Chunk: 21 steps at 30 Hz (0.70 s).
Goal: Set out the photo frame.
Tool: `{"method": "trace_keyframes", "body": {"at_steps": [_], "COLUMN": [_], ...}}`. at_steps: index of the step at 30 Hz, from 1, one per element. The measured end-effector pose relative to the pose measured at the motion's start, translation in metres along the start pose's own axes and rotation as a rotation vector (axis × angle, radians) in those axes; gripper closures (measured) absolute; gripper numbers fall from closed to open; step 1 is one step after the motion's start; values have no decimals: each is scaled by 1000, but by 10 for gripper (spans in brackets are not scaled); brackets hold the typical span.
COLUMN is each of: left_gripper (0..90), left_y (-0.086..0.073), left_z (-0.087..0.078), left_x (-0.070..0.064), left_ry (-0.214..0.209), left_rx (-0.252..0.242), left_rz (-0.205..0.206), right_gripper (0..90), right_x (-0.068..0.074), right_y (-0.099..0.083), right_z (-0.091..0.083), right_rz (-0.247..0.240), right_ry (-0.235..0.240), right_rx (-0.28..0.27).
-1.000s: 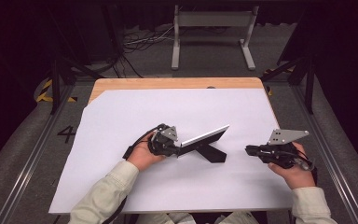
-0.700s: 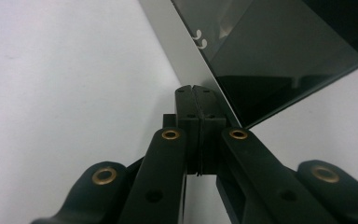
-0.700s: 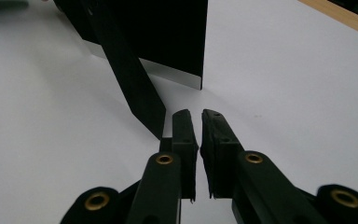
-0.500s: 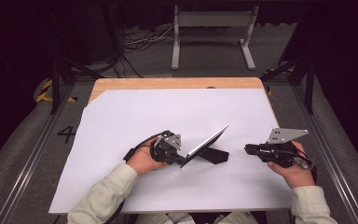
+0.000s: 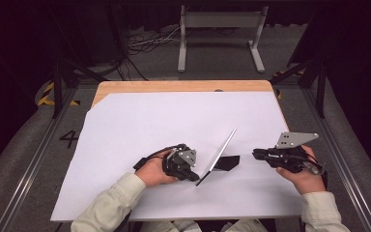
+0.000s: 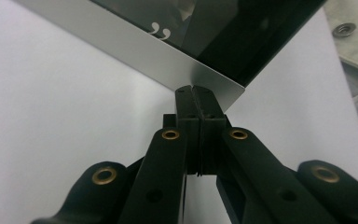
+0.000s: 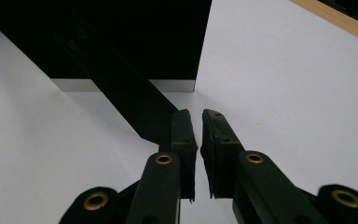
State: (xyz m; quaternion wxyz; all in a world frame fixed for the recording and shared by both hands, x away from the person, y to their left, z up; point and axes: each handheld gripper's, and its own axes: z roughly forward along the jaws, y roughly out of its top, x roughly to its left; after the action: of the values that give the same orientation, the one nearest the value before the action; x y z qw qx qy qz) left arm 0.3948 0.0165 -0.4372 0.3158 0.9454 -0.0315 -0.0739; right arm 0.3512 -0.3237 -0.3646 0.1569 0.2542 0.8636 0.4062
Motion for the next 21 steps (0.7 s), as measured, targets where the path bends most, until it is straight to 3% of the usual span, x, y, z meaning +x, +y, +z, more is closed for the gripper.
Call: {"method": "trace_keyframes", "body": {"at_steps": [10,21], "left_gripper": [900,900], "left_y": [18,33], "left_z": [16,30], "left_x": [-12,-17], "left_ry": [-24,-47], "left_rx": [-3,-18], "left_rz": [52,74], "right_gripper": [819,817], "right_x": [0,0], "right_y": [1,-2], "right_z": [-2,-8], "right_rz": [8,16], "right_ry": [-1,-10], "right_rx": [-5,-9]}}
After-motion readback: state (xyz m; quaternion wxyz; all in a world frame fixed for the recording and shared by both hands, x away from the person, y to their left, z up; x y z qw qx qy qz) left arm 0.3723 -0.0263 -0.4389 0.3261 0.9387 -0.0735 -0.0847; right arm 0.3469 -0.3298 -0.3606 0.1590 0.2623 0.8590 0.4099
